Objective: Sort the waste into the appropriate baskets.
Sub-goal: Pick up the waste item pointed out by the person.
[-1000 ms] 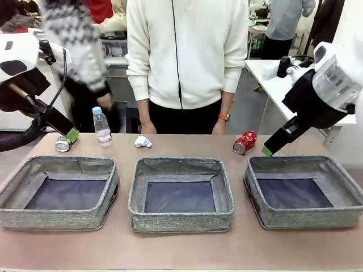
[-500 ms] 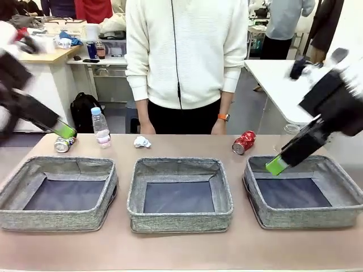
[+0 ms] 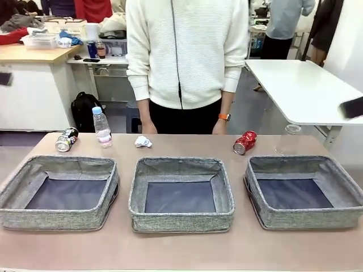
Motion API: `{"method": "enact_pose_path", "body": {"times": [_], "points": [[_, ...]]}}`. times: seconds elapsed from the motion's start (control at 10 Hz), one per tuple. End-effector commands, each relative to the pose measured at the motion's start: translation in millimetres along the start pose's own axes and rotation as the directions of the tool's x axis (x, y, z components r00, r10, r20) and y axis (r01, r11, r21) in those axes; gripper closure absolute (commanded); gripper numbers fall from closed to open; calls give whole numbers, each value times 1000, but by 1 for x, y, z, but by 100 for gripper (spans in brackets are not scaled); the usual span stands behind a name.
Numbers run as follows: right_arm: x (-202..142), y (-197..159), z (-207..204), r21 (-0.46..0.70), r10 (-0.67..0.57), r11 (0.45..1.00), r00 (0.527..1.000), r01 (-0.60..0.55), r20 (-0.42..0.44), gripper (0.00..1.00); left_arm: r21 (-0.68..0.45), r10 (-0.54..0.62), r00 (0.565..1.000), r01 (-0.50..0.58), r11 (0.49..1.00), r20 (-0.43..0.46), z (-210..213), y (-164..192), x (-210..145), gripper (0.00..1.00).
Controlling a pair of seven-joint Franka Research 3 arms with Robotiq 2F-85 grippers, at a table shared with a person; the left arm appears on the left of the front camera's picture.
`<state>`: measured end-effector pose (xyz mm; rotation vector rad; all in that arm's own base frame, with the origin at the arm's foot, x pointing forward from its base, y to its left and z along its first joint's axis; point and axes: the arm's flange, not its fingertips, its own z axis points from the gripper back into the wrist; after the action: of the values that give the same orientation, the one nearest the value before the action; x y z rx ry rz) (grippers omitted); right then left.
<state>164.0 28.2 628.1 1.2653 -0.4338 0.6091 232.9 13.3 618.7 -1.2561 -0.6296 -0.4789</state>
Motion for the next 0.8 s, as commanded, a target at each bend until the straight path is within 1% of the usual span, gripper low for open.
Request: {"method": "enact_pose_path", "body": {"times": [0.0,0.1,0.2,0.7], "points": [[-96,-60,-6,91,-151,987,953,131,262,0,-69,135,990,-138,988,-46,-45,49,-26,0],[-97,-69,-5,56,-144,989,947,134,287,0,-35,141,977,-148,988,-158,-56,58,-26,0],[2,-10,32,78,-70,995,991,61,113,0,-71,85,996,-84,994,12,-8,23,5,0],[2,-10,32,78,-70,995,991,61,113,0,-71,85,996,-84,994,12,-8,23,5,0]]}}
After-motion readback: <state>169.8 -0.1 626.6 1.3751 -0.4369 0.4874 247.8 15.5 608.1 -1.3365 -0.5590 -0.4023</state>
